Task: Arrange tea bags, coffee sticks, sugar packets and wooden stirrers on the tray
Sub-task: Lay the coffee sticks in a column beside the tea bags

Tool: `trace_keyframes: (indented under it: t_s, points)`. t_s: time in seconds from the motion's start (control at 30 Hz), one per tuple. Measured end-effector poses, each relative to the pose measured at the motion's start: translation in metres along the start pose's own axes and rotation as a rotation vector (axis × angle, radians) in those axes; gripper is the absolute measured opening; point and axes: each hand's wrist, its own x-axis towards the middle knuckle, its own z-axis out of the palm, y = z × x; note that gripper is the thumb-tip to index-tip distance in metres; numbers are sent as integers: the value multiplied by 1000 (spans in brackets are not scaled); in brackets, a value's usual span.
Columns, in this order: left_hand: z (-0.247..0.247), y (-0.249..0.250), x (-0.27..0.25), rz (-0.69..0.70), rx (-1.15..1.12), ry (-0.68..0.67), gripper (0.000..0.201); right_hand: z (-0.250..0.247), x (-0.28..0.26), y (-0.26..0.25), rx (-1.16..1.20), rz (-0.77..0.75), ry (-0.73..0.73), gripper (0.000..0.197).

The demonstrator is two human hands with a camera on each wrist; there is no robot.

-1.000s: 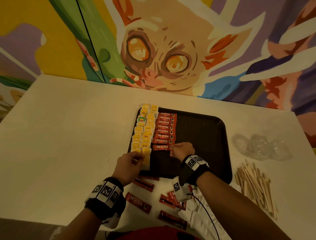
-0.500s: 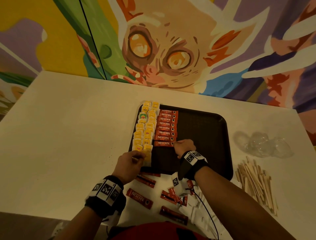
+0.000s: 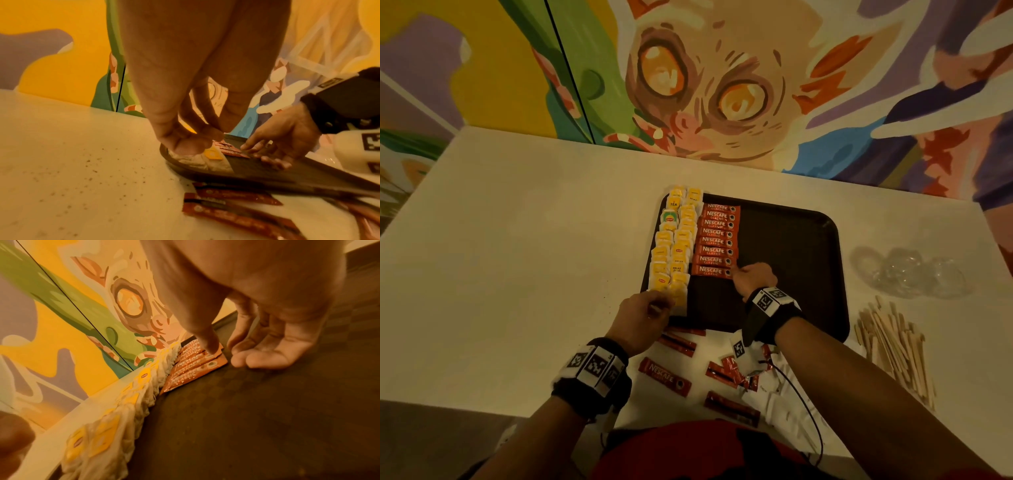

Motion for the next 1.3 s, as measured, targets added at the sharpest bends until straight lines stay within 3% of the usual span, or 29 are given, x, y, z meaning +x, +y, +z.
trace_keyframes:
  t_s: [0.13,0.27,0.4,0.47,0.53,0.67,0.83,0.93,1.1,1.3]
  points:
    - [-2,-11,-16,97,180,-162,26,-7,-16,14,23,-113,-26,16]
    - [3,-14,-30,162,443,-377,54,-12,-47,33,39,-305,-165,6]
    - [20,-26,-34,227,675,-438,88,-18,-77,59,-202,-477,-378,7]
    - [27,-32,-36,231,739,-429,94,-19,-86,72,-360,-512,-434,13]
    - [31,-35,-36,253,742,-400,87,-17,-92,84,-526,-555,-452,26]
    - [35,-32,-35,312,710,-345,48,-7,-101,102,-798,-706,-429,44]
    - [43,-29,-34,281,667,-369,35,3,-103,108,-804,-789,-356,35]
    - [52,-29,-36,249,767,-402,37,8,-104,110,-783,-828,-318,31]
    - [64,-26,-44,214,849,-358,43,13,-105,107,-613,-790,-251,26]
    - [61,-19,-42,96,389,-241,39,9,-104,95,-51,-542,-214,11]
